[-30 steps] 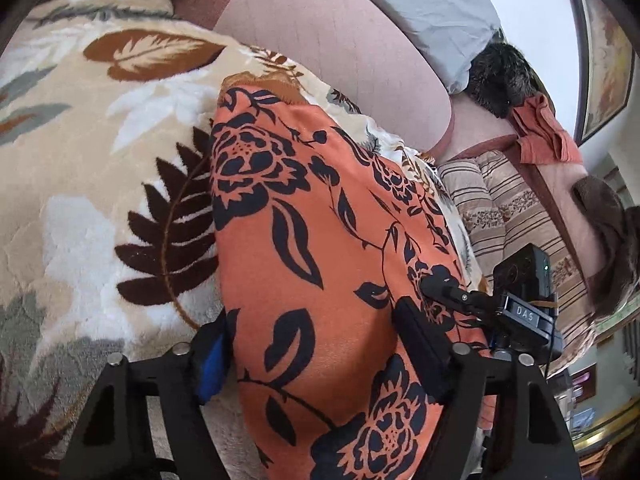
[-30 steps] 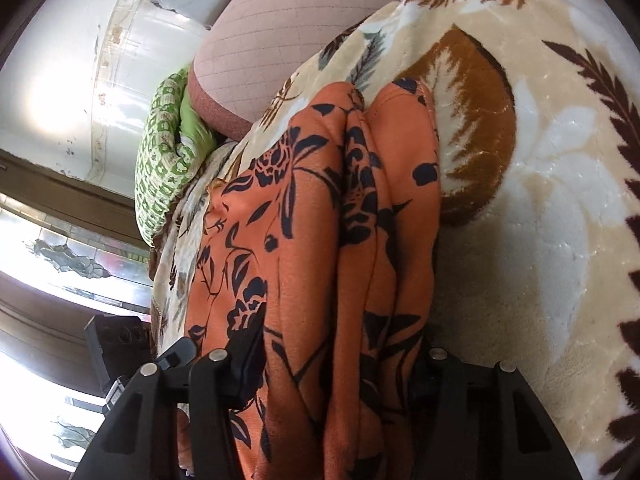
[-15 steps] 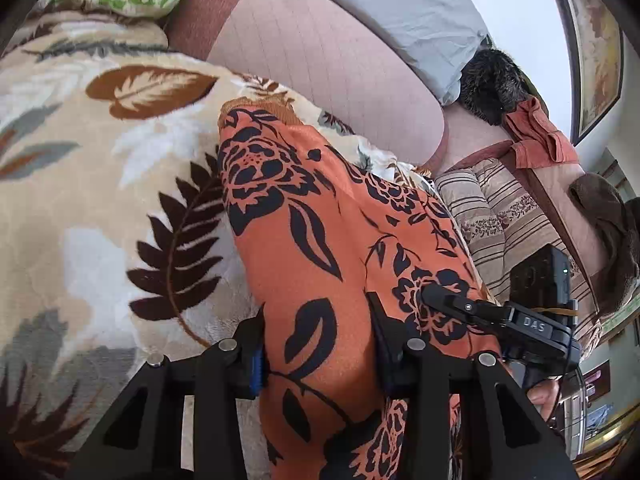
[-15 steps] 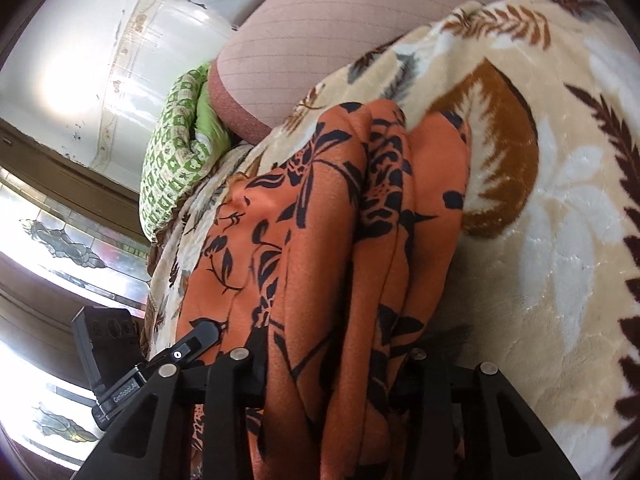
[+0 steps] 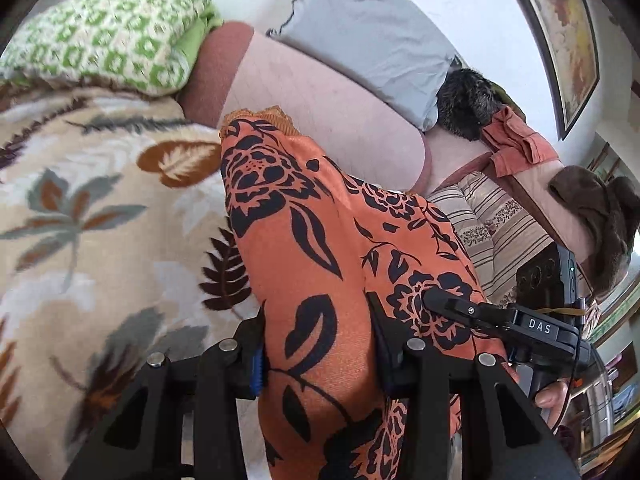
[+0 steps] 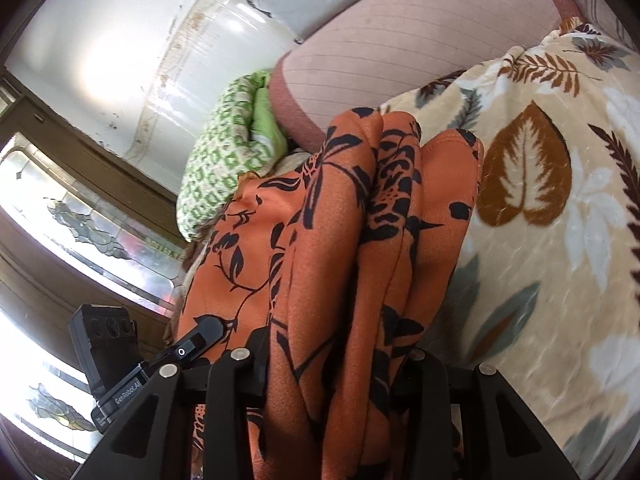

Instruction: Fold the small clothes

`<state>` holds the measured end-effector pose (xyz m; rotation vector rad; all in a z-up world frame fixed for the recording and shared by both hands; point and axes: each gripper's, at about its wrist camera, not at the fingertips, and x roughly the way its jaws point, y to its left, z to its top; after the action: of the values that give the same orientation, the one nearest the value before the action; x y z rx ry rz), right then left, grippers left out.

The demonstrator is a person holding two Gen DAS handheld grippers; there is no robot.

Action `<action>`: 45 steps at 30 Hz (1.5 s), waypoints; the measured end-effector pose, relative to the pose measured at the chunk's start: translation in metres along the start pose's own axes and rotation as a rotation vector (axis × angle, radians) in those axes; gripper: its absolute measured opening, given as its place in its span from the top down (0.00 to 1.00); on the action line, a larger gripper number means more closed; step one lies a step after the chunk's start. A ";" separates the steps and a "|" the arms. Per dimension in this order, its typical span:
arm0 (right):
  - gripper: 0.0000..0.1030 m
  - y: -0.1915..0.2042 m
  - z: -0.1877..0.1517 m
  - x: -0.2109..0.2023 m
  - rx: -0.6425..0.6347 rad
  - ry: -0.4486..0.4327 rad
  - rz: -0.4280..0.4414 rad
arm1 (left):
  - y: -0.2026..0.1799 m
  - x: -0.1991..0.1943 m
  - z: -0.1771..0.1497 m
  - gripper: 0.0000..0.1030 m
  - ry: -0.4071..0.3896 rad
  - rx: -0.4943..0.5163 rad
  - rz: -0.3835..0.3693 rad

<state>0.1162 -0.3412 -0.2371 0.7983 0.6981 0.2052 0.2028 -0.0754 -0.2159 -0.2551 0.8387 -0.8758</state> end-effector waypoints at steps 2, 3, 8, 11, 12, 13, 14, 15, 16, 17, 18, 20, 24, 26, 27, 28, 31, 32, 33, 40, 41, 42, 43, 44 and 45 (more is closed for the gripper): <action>0.62 0.014 -0.007 -0.002 -0.008 -0.001 0.006 | 0.002 -0.016 -0.003 0.58 -0.017 -0.001 0.014; 0.62 0.023 -0.012 -0.003 -0.014 -0.001 0.011 | 0.003 -0.027 -0.006 0.58 -0.026 -0.006 0.024; 0.62 0.044 -0.037 -0.002 -0.002 0.014 0.045 | 0.013 -0.058 -0.024 0.58 -0.022 -0.025 0.056; 0.62 0.047 -0.058 -0.003 0.016 0.035 0.042 | 0.017 -0.063 -0.039 0.58 0.007 -0.040 0.084; 0.62 0.046 -0.064 -0.003 0.024 0.042 0.042 | 0.017 -0.063 -0.043 0.58 0.017 -0.043 0.095; 0.62 0.045 -0.070 -0.002 0.035 0.051 0.041 | 0.018 -0.063 -0.046 0.58 0.027 -0.042 0.110; 0.62 0.044 -0.073 -0.001 0.044 0.059 0.040 | 0.018 -0.063 -0.048 0.58 0.032 -0.041 0.122; 0.62 0.043 -0.076 0.002 0.053 0.067 0.037 | 0.020 -0.062 -0.050 0.58 0.035 -0.044 0.134; 0.62 0.043 -0.079 0.004 0.058 0.074 0.034 | 0.024 -0.062 -0.052 0.58 0.038 -0.053 0.143; 0.62 0.042 -0.081 0.008 0.054 0.075 0.030 | 0.028 -0.061 -0.054 0.58 0.040 -0.064 0.151; 0.62 0.042 -0.083 0.011 0.051 0.075 0.028 | 0.030 -0.061 -0.054 0.58 0.043 -0.073 0.158; 0.62 0.038 -0.084 0.020 0.074 0.081 0.039 | 0.039 -0.058 -0.055 0.58 0.050 -0.092 0.165; 0.62 0.034 -0.087 0.038 0.079 0.092 0.025 | 0.049 -0.047 -0.057 0.58 0.073 -0.124 0.186; 0.62 0.030 -0.086 0.047 0.088 0.104 0.016 | 0.053 -0.042 -0.058 0.58 0.090 -0.126 0.199; 0.62 0.027 -0.086 0.052 0.098 0.113 0.014 | 0.055 -0.037 -0.059 0.58 0.103 -0.129 0.207; 0.62 0.024 -0.086 0.056 0.105 0.125 0.007 | 0.058 -0.034 -0.059 0.58 0.111 -0.137 0.213; 0.62 0.017 -0.083 0.063 0.116 0.144 -0.001 | 0.062 -0.029 -0.061 0.56 0.128 -0.132 0.227; 0.62 0.015 -0.082 0.064 0.117 0.151 0.003 | 0.063 -0.028 -0.062 0.55 0.135 -0.128 0.237; 0.62 0.014 -0.081 0.065 0.116 0.159 0.003 | 0.063 -0.027 -0.063 0.54 0.142 -0.127 0.247; 0.62 0.013 -0.081 0.070 0.096 0.185 -0.016 | 0.060 -0.025 -0.064 0.54 0.145 -0.096 0.280; 0.62 0.016 -0.079 0.073 0.095 0.185 -0.019 | 0.060 -0.026 -0.064 0.54 0.145 -0.094 0.282; 0.62 0.016 -0.079 0.073 0.093 0.185 -0.021 | 0.059 -0.026 -0.064 0.54 0.144 -0.087 0.286; 0.62 0.017 -0.080 0.073 0.089 0.184 -0.025 | 0.057 -0.026 -0.064 0.54 0.144 -0.078 0.292; 0.62 0.017 -0.079 0.074 0.084 0.185 -0.027 | 0.056 -0.026 -0.064 0.53 0.143 -0.071 0.297; 0.62 0.017 -0.079 0.075 0.080 0.185 -0.029 | 0.055 -0.026 -0.064 0.53 0.143 -0.062 0.304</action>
<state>0.1237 -0.2518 -0.3002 0.8521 0.8965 0.2274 0.1777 -0.0125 -0.2722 -0.1150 1.0085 -0.5890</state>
